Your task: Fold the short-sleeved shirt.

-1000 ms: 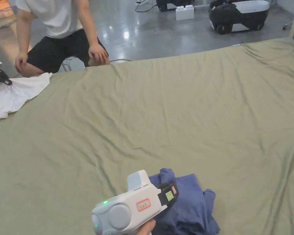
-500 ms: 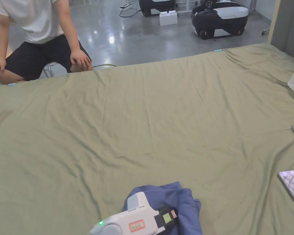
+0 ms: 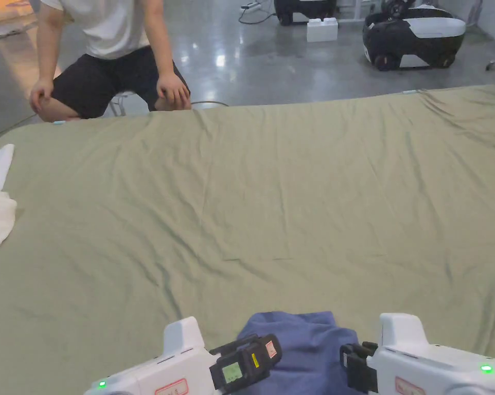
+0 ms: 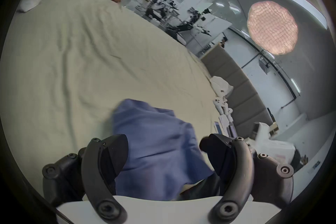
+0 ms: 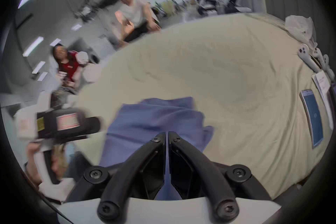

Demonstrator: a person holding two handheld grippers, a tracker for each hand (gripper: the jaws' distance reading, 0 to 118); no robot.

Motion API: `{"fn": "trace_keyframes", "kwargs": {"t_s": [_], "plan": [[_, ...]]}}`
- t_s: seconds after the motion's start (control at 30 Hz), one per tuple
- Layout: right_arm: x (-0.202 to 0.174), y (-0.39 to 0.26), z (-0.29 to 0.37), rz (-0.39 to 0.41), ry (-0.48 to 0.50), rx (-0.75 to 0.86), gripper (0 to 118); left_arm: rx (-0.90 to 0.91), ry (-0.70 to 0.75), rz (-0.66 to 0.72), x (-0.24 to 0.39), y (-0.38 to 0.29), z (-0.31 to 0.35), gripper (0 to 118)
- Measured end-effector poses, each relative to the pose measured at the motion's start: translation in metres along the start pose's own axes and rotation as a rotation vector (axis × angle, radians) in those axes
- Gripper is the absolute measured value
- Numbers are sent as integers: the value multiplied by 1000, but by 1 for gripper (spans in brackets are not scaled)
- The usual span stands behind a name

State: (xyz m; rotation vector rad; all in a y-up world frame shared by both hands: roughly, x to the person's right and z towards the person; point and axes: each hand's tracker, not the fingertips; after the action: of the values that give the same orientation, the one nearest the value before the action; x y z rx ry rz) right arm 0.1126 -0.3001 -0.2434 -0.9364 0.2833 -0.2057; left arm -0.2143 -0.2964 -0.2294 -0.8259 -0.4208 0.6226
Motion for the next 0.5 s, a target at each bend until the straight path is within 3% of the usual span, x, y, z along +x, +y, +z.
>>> {"fn": "trace_keyframes", "kwargs": {"t_s": [0.03, 0.07, 0.1, 0.17, 0.23, 0.3, 0.33, 0.4, 0.5], "plan": [[2, 2, -14, 5, -109, -84, 1, -16, 19, 28, -12, 0, 1, 92], [9, 0, -29, 68, -145, -176, 1, -28, 27, 61, -23, -1, 1, 92], [14, -8, -41, 119, -131, -220, 1, -43, 21, 96, -32, -3, -2, 92], [19, -21, -39, 104, -112, -95, 0, -79, -19, 174, -49, -8, -15, 92], [16, -24, -30, 61, -119, -94, 0, -122, -39, 232, -55, -15, -34, 92], [14, -25, -34, 86, -133, -94, 0, -141, -96, 282, -59, -22, -50, 88], [11, -25, -33, 95, -136, -94, 0, -123, -148, 316, -58, -23, -54, 79], [12, -23, -31, 88, -137, -94, 0, -105, -213, 375, -64, -21, -59, 36], [16, -22, -30, 66, -127, -98, 0, -120, -95, 239, -55, -17, -63, 27]]}}
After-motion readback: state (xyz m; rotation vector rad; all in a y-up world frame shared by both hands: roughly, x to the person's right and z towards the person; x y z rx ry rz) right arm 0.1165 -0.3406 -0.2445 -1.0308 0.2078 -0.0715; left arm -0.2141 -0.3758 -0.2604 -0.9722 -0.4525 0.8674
